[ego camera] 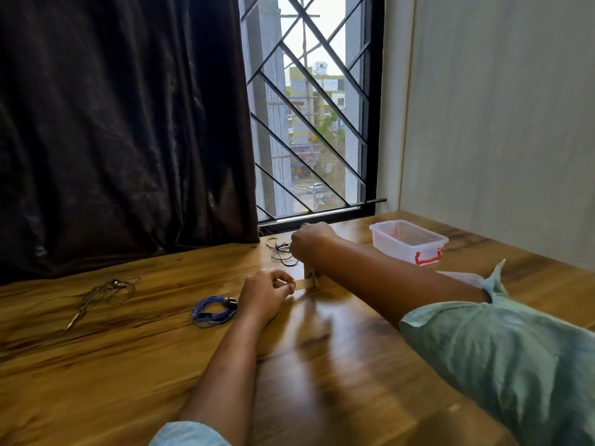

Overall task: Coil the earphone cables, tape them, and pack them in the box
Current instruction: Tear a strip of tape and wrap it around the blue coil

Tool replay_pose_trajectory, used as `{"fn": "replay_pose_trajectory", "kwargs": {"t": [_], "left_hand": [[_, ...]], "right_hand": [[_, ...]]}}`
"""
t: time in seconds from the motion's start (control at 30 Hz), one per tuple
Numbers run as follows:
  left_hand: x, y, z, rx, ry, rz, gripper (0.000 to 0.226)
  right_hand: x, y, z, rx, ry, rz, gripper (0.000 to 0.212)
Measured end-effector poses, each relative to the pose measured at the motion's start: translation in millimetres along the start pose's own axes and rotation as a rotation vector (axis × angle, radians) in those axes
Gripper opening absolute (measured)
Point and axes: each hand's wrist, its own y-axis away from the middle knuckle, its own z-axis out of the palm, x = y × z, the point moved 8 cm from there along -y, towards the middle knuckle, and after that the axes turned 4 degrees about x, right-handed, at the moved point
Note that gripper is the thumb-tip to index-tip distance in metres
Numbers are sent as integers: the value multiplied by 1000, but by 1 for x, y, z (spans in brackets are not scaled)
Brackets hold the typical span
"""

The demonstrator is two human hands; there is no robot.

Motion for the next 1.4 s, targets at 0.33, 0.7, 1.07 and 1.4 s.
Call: {"fn": "replay_pose_trajectory", "kwargs": {"t": [0.33,0.7,1.07,1.4], "left_hand": [[0,0,0,3,-18,2,12],[-3,-1,1,3,-8,-11,10],[-4,-1,0,15,-6,-8,6],[7,3,-6,104,-134,77,7]], "right_hand": [[-9,7,-15,79,277,-156,28],[-6,8,-18,42,239,-126,26],[-14,12,-24,90,328,-208,25],[10,40,-18,72,139,-96,23]]}}
